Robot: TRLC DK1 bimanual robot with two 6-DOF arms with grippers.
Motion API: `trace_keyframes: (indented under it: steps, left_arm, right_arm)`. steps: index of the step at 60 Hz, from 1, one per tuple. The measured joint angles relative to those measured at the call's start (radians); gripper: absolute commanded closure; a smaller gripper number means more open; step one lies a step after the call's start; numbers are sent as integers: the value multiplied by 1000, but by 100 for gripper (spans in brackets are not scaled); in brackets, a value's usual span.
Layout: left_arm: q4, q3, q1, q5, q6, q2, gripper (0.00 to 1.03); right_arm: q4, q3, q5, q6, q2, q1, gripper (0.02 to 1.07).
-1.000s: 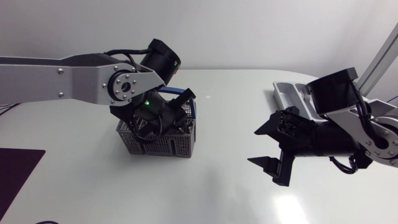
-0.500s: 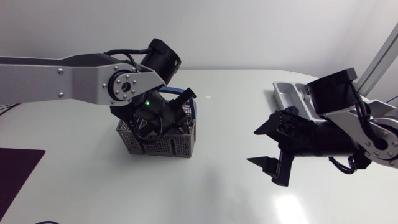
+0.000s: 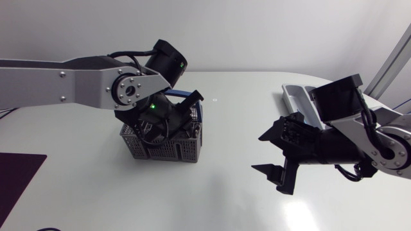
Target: Unload the cutlery basket into the drawer organizer.
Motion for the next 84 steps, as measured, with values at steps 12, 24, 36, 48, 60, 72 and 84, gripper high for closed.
trace_keyframes:
  steps: [12,24,36,48,60,72,84]
  left_arm:
    - [8,-10,0,0,0,-9,100]
    - [8,-27,0,0,9,-29,100]
    - [-2,-30,0,0,24,-63,100]
    - [-3,-45,-6,3,28,-103,100]
    - [42,-82,-6,23,31,-168,100]
    - [56,-105,20,100,34,-187,100]
    - [61,-107,40,151,35,-201,100]
  right_arm:
    - [4,-9,0,0,5,2,13]
    - [8,-9,0,0,16,7,13]
    - [8,-9,4,0,17,7,12]
    - [8,-9,12,2,17,20,12]
    - [7,-9,22,4,16,33,12]
    - [7,-9,27,8,16,46,12]
    - [7,-9,45,18,16,59,12]
